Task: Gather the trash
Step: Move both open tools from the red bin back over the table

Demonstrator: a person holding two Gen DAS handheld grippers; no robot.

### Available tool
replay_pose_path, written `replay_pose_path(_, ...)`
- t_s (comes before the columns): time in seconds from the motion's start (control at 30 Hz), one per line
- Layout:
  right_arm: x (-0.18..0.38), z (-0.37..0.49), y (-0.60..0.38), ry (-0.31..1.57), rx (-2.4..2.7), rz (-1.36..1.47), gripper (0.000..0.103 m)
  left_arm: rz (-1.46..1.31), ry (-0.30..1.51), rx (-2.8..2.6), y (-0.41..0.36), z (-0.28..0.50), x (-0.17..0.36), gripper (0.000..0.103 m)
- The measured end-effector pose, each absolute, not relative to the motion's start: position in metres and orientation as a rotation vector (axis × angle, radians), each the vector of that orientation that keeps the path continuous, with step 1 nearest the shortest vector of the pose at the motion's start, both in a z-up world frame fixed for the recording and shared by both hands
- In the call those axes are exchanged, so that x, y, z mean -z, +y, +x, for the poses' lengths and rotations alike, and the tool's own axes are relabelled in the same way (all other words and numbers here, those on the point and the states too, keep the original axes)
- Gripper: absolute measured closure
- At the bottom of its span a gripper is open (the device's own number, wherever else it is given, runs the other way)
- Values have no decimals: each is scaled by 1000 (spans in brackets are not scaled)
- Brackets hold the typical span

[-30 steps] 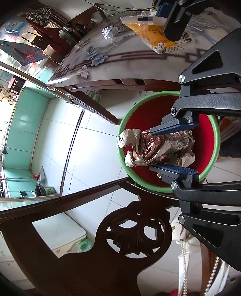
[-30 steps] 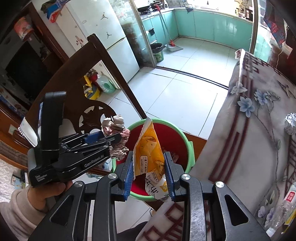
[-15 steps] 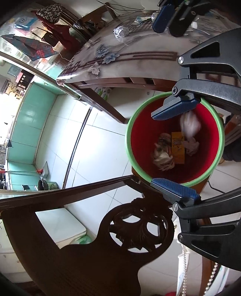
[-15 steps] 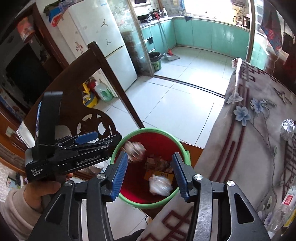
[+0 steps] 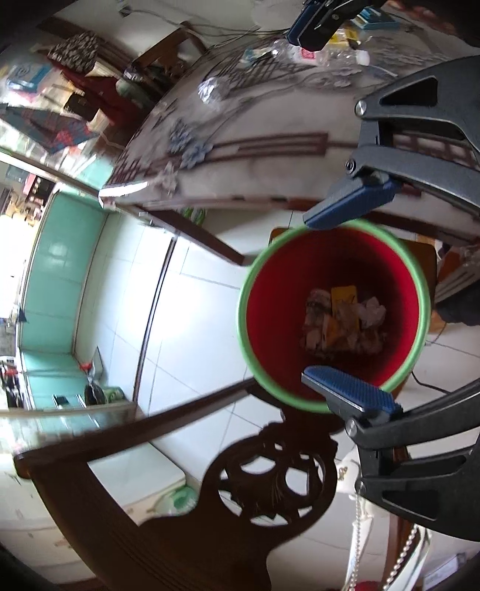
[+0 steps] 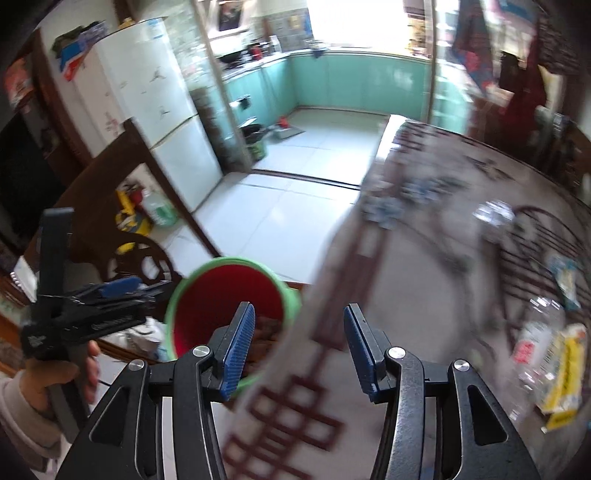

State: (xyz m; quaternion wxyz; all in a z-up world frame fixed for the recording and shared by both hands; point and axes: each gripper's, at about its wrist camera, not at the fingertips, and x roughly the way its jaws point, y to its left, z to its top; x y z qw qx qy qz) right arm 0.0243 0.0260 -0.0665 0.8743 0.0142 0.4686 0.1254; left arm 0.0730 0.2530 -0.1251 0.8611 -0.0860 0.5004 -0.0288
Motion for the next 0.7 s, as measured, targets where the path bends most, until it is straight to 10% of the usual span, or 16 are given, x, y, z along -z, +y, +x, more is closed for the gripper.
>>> replay_pose_path(0.7, 118, 8, -315, 1157, 119, 135, 49, -110, 1022, 312, 9, 35, 87, 22)
